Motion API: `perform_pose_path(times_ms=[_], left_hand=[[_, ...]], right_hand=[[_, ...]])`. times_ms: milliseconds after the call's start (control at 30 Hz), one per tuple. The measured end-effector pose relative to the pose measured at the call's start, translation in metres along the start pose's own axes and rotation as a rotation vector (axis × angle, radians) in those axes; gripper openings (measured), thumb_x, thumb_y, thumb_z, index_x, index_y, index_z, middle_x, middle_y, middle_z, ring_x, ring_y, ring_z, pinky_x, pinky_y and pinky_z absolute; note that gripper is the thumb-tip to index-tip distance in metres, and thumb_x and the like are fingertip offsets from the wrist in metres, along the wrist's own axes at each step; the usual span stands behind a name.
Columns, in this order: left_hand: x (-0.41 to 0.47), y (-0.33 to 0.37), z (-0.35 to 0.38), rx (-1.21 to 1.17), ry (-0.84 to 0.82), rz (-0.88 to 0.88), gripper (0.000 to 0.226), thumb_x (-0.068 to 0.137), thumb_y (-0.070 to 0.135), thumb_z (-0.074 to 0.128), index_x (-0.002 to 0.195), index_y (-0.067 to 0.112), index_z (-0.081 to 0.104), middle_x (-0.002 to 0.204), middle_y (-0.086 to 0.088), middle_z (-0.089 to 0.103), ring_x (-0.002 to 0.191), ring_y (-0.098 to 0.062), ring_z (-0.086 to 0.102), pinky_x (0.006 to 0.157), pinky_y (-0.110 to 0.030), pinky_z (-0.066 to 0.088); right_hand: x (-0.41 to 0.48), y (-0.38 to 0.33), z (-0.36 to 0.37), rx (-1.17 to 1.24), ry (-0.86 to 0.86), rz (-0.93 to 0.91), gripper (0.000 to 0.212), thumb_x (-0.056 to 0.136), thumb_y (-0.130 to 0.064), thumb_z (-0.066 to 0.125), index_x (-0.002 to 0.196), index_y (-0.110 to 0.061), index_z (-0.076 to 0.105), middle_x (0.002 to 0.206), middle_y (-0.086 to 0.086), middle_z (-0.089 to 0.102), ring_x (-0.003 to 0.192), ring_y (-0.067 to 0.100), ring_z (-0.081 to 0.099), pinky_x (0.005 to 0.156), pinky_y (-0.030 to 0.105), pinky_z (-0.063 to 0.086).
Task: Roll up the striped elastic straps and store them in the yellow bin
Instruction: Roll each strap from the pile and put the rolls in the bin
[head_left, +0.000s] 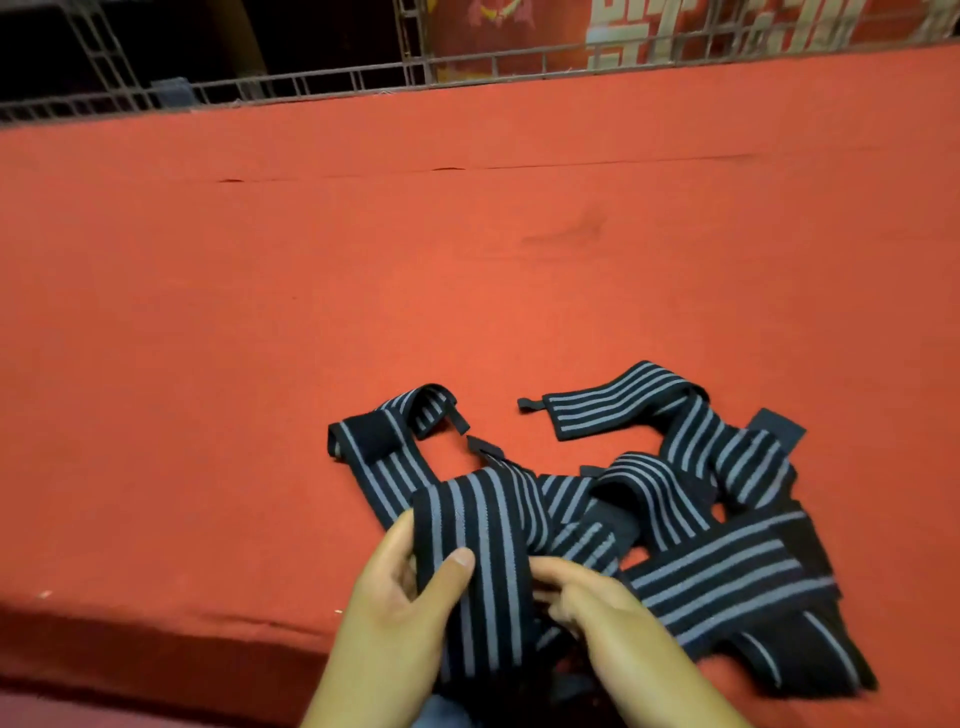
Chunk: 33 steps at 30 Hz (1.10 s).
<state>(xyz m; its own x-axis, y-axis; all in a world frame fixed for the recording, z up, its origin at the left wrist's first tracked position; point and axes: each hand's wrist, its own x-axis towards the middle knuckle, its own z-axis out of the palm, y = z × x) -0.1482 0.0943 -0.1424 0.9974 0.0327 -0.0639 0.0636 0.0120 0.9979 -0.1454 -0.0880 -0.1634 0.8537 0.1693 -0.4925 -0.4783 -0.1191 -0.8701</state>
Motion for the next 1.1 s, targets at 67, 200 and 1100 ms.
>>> perform_pose_path(times_ms=[67,200,1100], left_hand=[[-0.010,0.000,0.002,0.027,0.017,0.010,0.033,0.088,0.009,0.071,0.120,0.017,0.068,0.113,0.002,0.079,0.110,-0.012,0.073,0.089,-0.019,0.054],[-0.025,-0.001,0.008,0.100,0.016,-0.017,0.048,0.075,0.016,0.066,0.122,0.025,0.068,0.117,0.010,0.077,0.115,-0.005,0.070,0.099,-0.023,0.050],[-0.037,-0.013,-0.081,0.131,-0.073,-0.092,0.051,0.078,0.066,0.069,0.106,0.023,0.063,0.071,0.005,0.062,0.070,-0.015,0.056,0.074,-0.036,0.043]], right_hand=[[-0.002,0.001,0.002,0.153,0.045,0.005,0.035,0.085,-0.041,0.072,0.118,-0.032,0.079,0.114,-0.004,0.081,0.111,0.012,0.075,0.110,0.037,0.052],[-0.002,-0.004,0.008,0.349,0.075,0.061,0.062,0.090,-0.050,0.073,0.145,-0.026,0.056,0.129,0.003,0.075,0.116,0.022,0.074,0.094,0.044,0.062],[-0.054,-0.052,0.077,0.121,0.337,-0.106,0.083,0.068,-0.087,0.071,0.087,-0.006,0.075,0.075,0.005,0.078,0.086,0.027,0.076,0.096,0.049,0.056]])
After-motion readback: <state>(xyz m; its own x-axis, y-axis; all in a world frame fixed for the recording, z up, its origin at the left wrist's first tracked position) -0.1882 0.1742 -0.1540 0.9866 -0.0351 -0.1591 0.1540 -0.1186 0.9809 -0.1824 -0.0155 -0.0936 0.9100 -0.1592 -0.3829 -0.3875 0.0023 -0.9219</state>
